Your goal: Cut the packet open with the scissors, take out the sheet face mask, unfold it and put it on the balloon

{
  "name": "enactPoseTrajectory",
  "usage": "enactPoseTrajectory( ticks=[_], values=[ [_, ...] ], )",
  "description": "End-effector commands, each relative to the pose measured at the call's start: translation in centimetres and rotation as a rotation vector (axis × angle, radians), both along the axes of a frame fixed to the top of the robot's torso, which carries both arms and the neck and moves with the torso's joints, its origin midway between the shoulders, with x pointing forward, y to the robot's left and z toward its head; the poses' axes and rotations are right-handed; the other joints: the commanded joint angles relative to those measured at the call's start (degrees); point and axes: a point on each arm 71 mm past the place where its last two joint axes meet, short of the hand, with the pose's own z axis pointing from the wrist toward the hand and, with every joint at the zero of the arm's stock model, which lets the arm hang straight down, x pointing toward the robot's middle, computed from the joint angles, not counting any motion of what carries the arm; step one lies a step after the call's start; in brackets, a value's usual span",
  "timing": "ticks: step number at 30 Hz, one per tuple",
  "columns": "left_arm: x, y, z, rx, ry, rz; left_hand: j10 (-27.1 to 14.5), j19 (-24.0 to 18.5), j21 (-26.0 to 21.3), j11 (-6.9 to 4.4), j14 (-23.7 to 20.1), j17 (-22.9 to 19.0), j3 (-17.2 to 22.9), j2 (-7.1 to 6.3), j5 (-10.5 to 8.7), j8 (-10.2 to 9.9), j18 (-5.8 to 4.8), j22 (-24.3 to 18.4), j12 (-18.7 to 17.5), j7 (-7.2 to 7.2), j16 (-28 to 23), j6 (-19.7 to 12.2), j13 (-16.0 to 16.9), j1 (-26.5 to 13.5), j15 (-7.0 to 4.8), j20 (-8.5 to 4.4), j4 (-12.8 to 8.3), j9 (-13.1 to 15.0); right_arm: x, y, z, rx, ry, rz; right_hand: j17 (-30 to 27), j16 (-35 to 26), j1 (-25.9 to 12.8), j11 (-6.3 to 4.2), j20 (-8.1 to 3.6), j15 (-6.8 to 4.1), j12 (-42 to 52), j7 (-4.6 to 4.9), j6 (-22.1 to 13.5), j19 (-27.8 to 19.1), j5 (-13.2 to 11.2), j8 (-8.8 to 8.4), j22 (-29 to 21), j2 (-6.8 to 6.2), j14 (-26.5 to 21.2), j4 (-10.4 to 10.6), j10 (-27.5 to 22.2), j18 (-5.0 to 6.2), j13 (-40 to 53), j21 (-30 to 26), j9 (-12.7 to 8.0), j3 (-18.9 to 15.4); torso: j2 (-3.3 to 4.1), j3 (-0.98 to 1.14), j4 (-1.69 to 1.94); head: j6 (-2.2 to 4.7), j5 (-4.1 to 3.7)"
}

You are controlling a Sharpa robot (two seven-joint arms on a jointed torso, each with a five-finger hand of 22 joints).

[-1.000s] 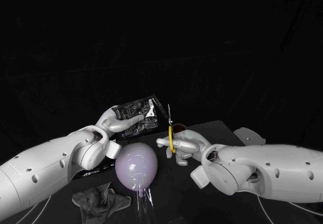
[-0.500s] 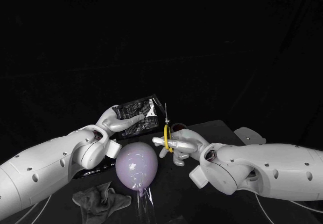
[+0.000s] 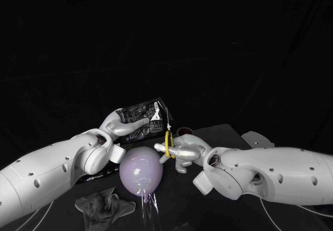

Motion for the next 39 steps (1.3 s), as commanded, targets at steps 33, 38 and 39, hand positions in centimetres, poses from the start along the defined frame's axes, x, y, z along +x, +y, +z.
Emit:
enactPoseTrajectory(
  ticks=[33,38,39],
  values=[
    [-0.5,-0.7,0.3,0.016,-0.032,-0.049,-0.07,-0.16,0.30,0.18,0.12,0.07,-0.06,0.44,0.18,0.11,1.17,-0.06,-0.23,0.09,-0.26,0.40,-0.04,0.08,-0.25,-0.05,-0.57,2.90,2.0,0.2,0.3,-0.036,0.036,0.049,-3.04,-2.06,1.03,-0.25,0.24,-0.19,-0.17,2.06,-1.38,-0.68,-0.07,0.09,-0.74,0.01,-1.46,2.04,0.24,0.56,-3.02,-1.13,-1.39,-1.96,-0.02,0.03,-0.03,0.30,0.20],
    [-0.5,-0.8,0.3,0.019,-0.035,-0.053,-0.07,-0.16,0.30,0.18,0.12,0.07,-0.06,0.44,0.18,0.11,1.17,-0.06,-0.23,0.09,-0.26,0.40,-0.04,0.08,-0.25,-0.05,-0.57,2.90,2.2,0.3,0.5,-0.036,0.033,0.053,-3.26,-2.21,1.01,-0.29,0.23,-0.21,-0.17,1.99,-1.32,-0.81,-0.07,0.18,-0.86,0.24,-1.57,2.01,0.17,0.60,-3.20,-1.28,-1.43,-1.95,-0.03,0.05,-0.03,0.32,0.26],
    [-0.5,-0.8,0.3,0.020,-0.036,-0.054,-0.07,-0.16,0.30,0.18,0.12,0.07,-0.06,0.44,0.18,0.11,1.17,-0.06,-0.23,0.09,-0.26,0.40,-0.04,0.08,-0.25,-0.05,-0.57,2.90,2.3,0.3,0.7,-0.036,0.031,0.054,-3.27,-2.22,1.02,-0.32,0.22,-0.24,-0.17,1.94,-1.27,-0.84,-0.07,0.23,-0.88,0.40,-1.59,1.98,0.13,0.60,-3.33,-1.30,-1.46,-1.94,-0.03,0.05,-0.03,0.32,0.26]
  ],
)
